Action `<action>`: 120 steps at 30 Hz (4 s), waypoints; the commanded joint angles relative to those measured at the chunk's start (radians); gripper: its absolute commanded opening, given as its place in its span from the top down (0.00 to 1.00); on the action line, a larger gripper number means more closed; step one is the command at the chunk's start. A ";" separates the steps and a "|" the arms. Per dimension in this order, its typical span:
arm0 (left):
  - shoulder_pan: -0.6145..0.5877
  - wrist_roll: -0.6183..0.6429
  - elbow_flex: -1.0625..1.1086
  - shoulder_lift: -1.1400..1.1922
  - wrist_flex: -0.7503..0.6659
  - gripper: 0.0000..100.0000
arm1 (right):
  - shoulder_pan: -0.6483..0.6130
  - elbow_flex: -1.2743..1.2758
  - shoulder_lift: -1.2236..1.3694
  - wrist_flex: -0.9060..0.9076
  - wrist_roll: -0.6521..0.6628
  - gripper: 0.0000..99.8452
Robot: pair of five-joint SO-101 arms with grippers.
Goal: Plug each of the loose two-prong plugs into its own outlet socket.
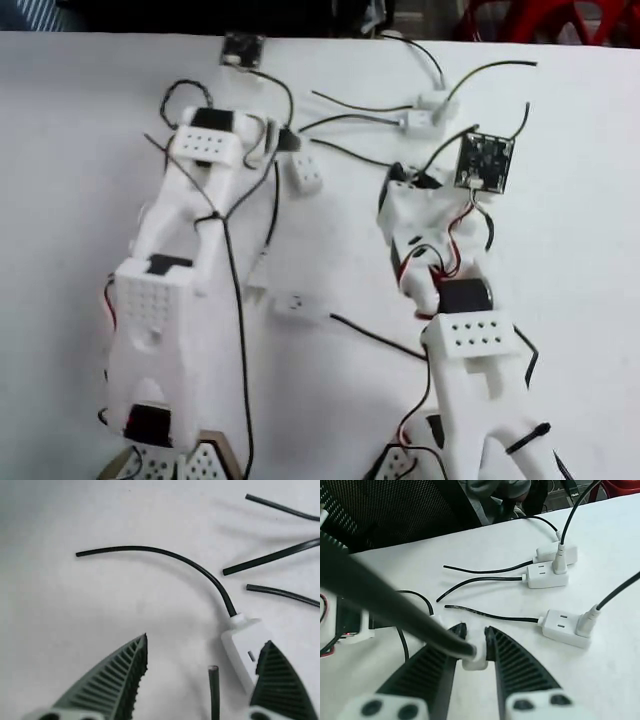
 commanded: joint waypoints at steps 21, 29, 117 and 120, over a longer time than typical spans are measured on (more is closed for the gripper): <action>0.005 -0.209 -0.773 0.437 0.063 0.66 | 0.004 -0.008 -0.007 -0.021 -0.009 0.98; 0.013 -0.233 -0.921 0.545 0.063 0.66 | 0.004 -0.008 -0.007 -0.021 -0.009 0.98; 0.038 -0.494 -1.042 0.252 0.784 0.97 | 0.005 -0.014 -0.005 -0.022 0.000 0.98; 0.008 -0.443 -1.042 0.185 0.784 0.97 | 0.005 -0.055 0.041 -0.013 0.002 0.98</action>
